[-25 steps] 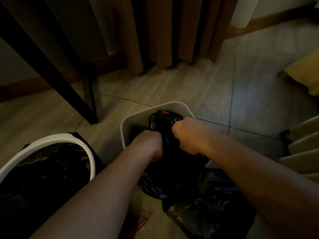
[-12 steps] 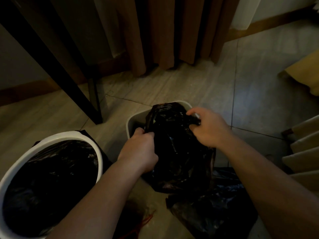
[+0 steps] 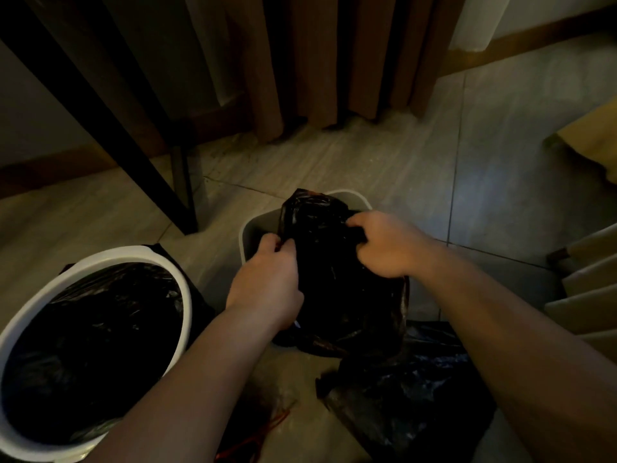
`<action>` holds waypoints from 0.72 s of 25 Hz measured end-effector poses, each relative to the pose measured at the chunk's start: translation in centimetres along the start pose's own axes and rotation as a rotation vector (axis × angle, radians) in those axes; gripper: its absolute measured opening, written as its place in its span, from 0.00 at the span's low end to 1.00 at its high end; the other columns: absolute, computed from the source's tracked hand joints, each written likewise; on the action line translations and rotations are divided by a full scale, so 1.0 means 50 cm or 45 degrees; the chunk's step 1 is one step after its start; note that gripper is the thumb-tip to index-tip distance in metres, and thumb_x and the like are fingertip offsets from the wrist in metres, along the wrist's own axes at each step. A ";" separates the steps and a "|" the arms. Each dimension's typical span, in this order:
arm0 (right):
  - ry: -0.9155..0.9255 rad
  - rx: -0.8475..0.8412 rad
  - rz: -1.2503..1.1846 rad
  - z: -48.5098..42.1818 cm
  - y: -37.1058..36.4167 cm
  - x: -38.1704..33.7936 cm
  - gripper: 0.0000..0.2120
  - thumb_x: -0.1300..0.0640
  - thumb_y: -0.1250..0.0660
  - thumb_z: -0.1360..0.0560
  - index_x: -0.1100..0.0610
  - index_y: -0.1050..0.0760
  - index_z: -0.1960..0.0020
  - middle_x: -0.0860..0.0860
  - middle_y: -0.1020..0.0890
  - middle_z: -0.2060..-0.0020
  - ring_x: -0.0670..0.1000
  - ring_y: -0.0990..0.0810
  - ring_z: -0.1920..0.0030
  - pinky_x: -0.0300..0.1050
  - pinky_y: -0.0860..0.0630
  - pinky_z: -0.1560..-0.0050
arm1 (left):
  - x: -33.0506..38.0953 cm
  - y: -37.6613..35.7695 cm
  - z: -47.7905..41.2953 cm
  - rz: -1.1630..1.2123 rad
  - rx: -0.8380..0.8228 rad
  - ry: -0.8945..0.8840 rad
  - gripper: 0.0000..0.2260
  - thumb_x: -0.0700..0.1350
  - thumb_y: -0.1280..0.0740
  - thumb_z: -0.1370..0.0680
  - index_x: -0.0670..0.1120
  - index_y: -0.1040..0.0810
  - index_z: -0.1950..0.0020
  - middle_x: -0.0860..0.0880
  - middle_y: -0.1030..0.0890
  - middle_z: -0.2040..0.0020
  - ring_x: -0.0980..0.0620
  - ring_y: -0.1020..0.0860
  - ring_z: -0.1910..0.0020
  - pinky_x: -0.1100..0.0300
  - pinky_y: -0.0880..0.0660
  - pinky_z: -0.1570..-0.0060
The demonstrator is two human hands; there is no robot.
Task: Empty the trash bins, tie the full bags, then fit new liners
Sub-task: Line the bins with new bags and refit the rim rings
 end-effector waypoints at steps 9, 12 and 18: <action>0.058 -0.267 0.489 -0.075 -0.133 -0.053 0.06 0.58 0.30 0.22 0.59 0.18 0.46 0.60 0.15 0.48 0.61 0.16 0.50 0.51 0.20 0.49 | 0.071 -0.102 -0.076 -0.379 -0.471 0.052 0.11 0.37 0.29 0.23 0.42 0.17 0.40 0.42 0.19 0.50 0.41 0.17 0.43 0.51 0.20 0.48; 0.086 0.205 0.113 -0.046 -0.022 -0.031 0.07 0.56 0.32 0.23 0.53 0.16 0.48 0.53 0.14 0.52 0.54 0.18 0.56 0.41 0.24 0.57 | 0.026 0.022 -0.045 -0.081 0.099 0.085 0.12 0.39 0.34 0.22 0.47 0.15 0.42 0.45 0.21 0.41 0.41 0.19 0.43 0.50 0.20 0.46; -0.041 0.556 -0.371 0.039 0.076 0.088 0.08 0.54 0.30 0.21 0.42 0.16 0.48 0.40 0.16 0.60 0.40 0.18 0.65 0.30 0.30 0.67 | -0.074 0.100 0.043 0.165 0.434 0.140 0.21 0.39 0.38 0.20 0.50 0.20 0.28 0.52 0.26 0.29 0.46 0.23 0.35 0.56 0.27 0.42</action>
Point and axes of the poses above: each hand's wrist, its own z-axis away from the middle knuckle, its own y-axis out of the back of the hand, x = y × z, the point moved 10 cm from there along -z, towards the middle knuckle
